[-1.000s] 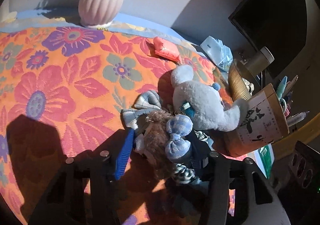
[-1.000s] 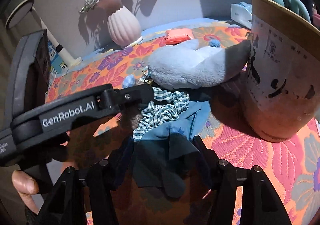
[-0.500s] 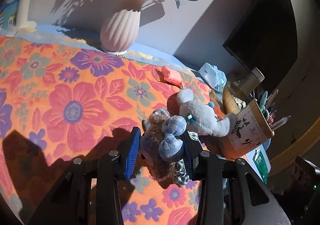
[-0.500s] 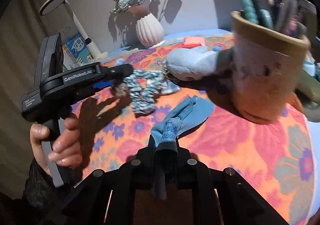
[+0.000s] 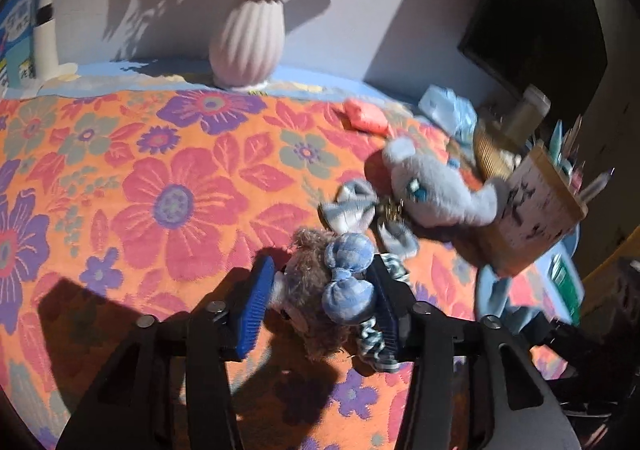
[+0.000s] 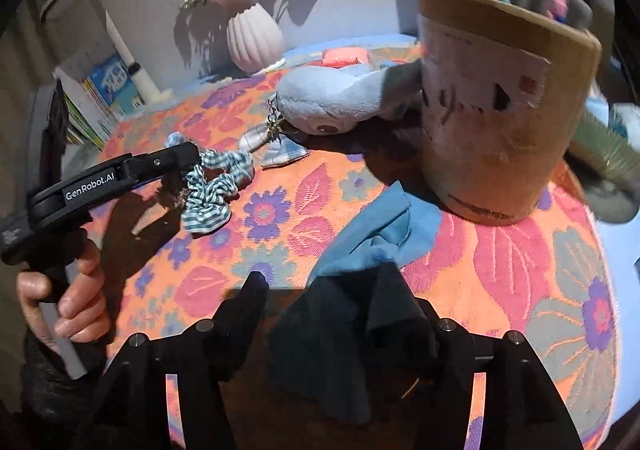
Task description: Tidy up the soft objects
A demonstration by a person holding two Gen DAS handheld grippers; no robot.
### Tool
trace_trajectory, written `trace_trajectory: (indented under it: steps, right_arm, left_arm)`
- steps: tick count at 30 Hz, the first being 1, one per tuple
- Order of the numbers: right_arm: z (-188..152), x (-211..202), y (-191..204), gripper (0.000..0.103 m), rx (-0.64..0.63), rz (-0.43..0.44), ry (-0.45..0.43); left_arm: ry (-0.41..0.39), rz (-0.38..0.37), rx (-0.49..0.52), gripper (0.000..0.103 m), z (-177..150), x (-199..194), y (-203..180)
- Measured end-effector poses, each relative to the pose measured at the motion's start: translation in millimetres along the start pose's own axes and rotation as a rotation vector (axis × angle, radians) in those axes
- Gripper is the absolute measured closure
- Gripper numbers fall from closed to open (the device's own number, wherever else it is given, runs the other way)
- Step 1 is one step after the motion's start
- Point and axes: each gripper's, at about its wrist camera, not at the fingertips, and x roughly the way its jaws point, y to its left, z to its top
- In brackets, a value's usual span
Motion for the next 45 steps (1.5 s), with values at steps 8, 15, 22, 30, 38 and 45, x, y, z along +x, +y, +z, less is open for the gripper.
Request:
trace_trajectory:
  steps: [8,15,22,30,38,45]
  right_arm:
    - [3,5,0,0.043,0.015,-0.017,-0.015]
    - [3,7,1,0.040,0.013,-0.014,-0.017]
    - [-2,8,9,0.049,-0.016,-0.099,-0.048]
    - [-4,-3,-10,0.087,0.057,-0.031,-0.067]
    - [-5,-32,-11,0.087,0.080,0.027,-0.119]
    - [-13,-66,-18,0.087,0.105,0.002,-0.141]
  left_arm:
    - [0.025,-0.023,0.171,0.015,-9,0,-28]
    - [0.053,0.144,0.372,0.009,-22,15,-65]
    - [0.075,0.132,0.336,0.074,-18,24,-61]
    - [0.006,0.083,0.297,0.088,-18,6,-59]
    - [-0.058,0.009,0.305,0.088,-24,-22,-75]
    - [-0.096,-0.062,0.368,0.088,-26,-42,-107]
